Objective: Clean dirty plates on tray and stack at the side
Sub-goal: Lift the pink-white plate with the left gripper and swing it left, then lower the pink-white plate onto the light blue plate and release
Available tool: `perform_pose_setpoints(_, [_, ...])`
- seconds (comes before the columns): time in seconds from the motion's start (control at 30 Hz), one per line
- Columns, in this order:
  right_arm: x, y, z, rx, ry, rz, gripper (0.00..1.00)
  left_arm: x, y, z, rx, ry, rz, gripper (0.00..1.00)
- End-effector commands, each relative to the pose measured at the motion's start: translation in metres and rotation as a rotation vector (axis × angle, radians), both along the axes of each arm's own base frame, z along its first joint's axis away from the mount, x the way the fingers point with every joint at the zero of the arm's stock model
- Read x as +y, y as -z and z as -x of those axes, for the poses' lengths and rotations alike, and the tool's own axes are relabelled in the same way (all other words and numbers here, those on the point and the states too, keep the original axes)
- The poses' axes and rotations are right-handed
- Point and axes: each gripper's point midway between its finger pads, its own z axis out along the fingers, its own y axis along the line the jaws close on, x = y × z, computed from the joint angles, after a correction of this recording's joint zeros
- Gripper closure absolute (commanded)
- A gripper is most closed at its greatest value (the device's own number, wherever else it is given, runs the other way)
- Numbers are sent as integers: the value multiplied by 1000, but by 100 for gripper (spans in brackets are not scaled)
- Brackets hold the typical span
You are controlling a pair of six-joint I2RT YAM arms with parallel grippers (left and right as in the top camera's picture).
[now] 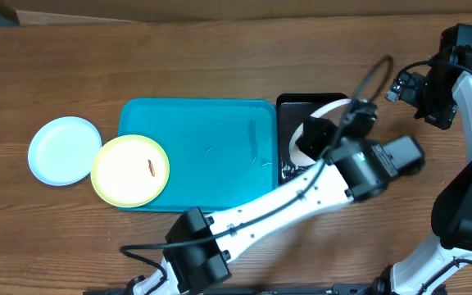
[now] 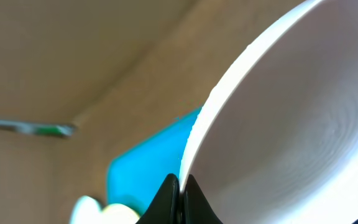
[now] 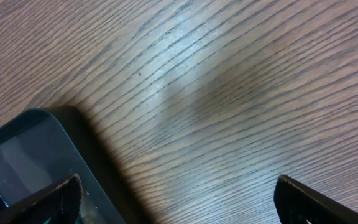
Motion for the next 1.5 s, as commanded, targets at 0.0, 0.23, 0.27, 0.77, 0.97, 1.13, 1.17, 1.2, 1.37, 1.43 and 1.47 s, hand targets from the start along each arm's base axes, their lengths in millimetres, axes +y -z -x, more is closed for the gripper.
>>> perform_pose_setpoints(0.0, [-1, -5, -2, -17, 4, 2, 0, 20, 31, -23, 240, -103, 211, 96])
perform_pose_setpoints(0.23, [-1, -5, -2, -17, 4, 2, 0, 93, 64, -70, 732, -200, 667, 96])
perform_pose_setpoints(0.27, [-1, -5, -2, -17, 4, 2, 0, 106, 62, -76, 763, -220, 733, 95])
perform_pose_setpoints(0.77, [-1, -5, -2, -17, 4, 2, 0, 499, 66, -56, 554, -1119, 1145, 96])
perform_pose_setpoints(0.97, [-1, -5, -2, -17, 4, 2, 0, 589, 72, 15, 469, -1425, 1055, 96])
perform_pose_setpoints(1.13, [-1, -5, -2, -17, 4, 2, 0, 635, 75, 61, 374, -1672, 934, 96])
perform_pose_setpoints(1.17, [-1, -5, -2, -17, 4, 2, 0, 640, 75, 66, 363, -1695, 920, 96])
perform_pose_setpoints(1.2, [-1, -5, -2, -17, 4, 2, 0, 642, 76, 68, 360, -1702, 917, 96])
perform_pose_setpoints(1.37, [-1, -5, -2, -17, 4, 2, 0, 639, 91, 67, 387, -1702, 913, 96])
perform_pose_setpoints(1.43, [-1, -5, -2, -17, 4, 2, 0, 635, 102, 63, 405, -1694, 909, 96])
perform_pose_setpoints(1.47, [-1, -5, -2, -17, 4, 2, 0, 633, 107, 61, 412, -1688, 907, 96])
